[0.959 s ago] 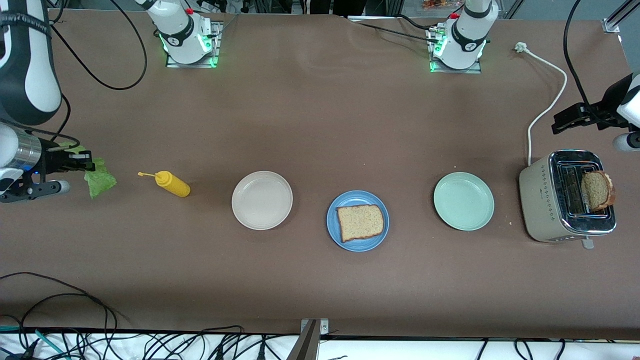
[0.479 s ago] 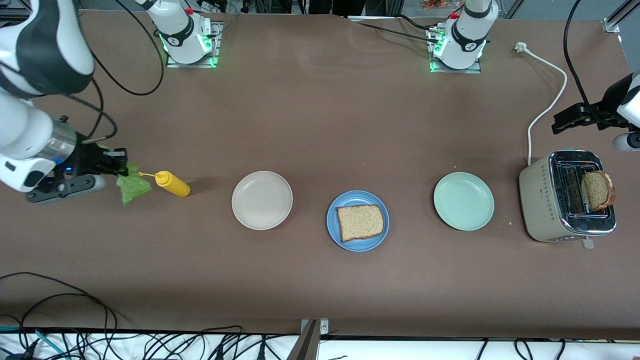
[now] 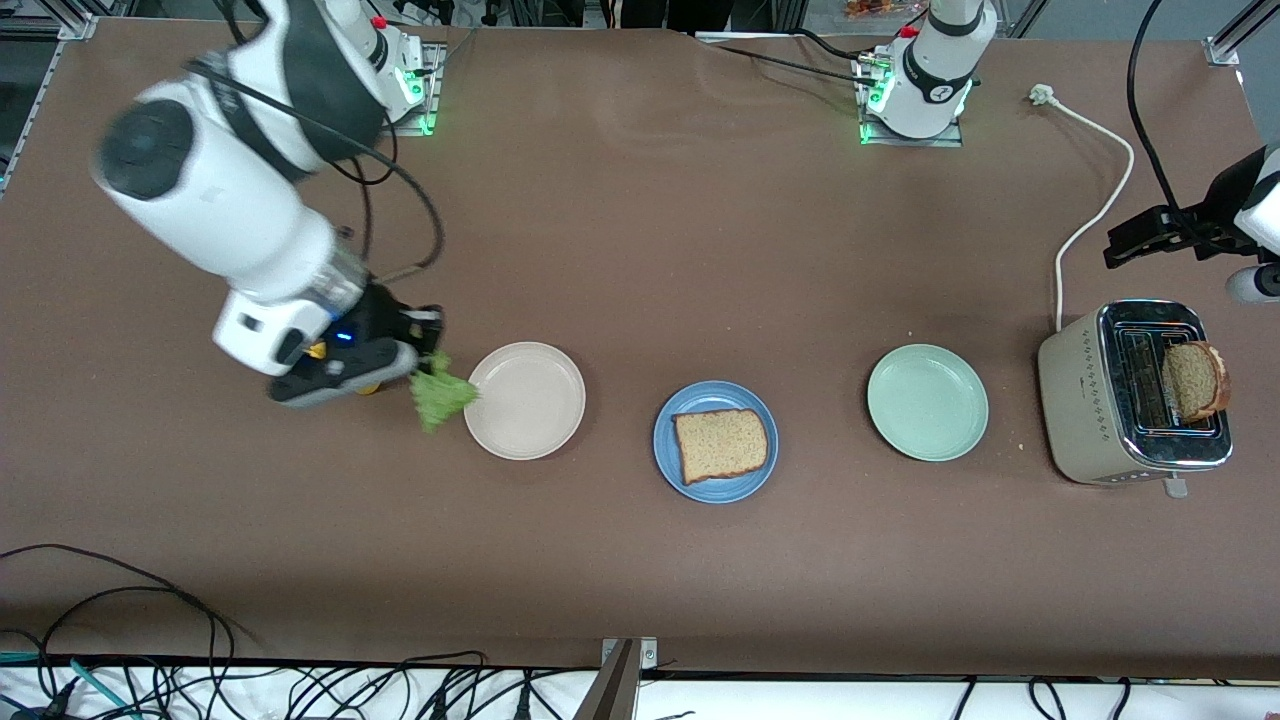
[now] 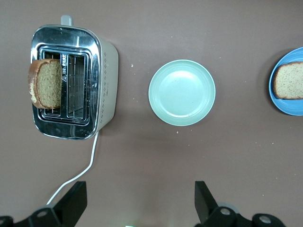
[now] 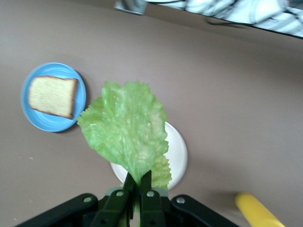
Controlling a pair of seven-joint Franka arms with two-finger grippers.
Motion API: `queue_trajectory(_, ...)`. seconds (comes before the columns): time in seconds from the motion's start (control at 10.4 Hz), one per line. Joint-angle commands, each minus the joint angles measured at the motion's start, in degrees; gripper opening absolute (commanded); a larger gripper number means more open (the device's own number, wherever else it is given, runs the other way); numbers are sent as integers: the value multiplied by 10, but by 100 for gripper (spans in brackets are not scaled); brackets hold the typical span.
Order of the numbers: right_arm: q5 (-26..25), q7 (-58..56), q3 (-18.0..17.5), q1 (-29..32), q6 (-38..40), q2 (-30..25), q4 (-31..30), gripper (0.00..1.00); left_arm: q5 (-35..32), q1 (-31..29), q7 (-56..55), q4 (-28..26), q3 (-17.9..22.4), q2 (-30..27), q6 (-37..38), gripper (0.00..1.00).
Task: Make sandwich in blue plate with both arms
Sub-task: 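Lift the lettuce leaf and carry it toward the blue plate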
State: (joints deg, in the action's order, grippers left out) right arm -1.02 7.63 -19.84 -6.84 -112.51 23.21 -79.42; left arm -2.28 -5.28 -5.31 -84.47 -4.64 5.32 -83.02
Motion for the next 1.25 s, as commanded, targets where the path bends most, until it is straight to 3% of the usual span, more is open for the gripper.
queue_trajectory(0.0, 2, 40, 1, -72, -54, 124, 115, 0, -7, -2, -4, 7, 0, -1, 6, 100)
queue_trajectory(0.38, 1, 65, 2, -154, -228, 199, 117, 0, -8, -3, -2, 7, 0, 0, 6, 100)
queue_trajectory(1.15, -2, 67, 6, -231, -529, 339, 117, 0, -7, -10, -1, 7, 1, 2, 6, 100)
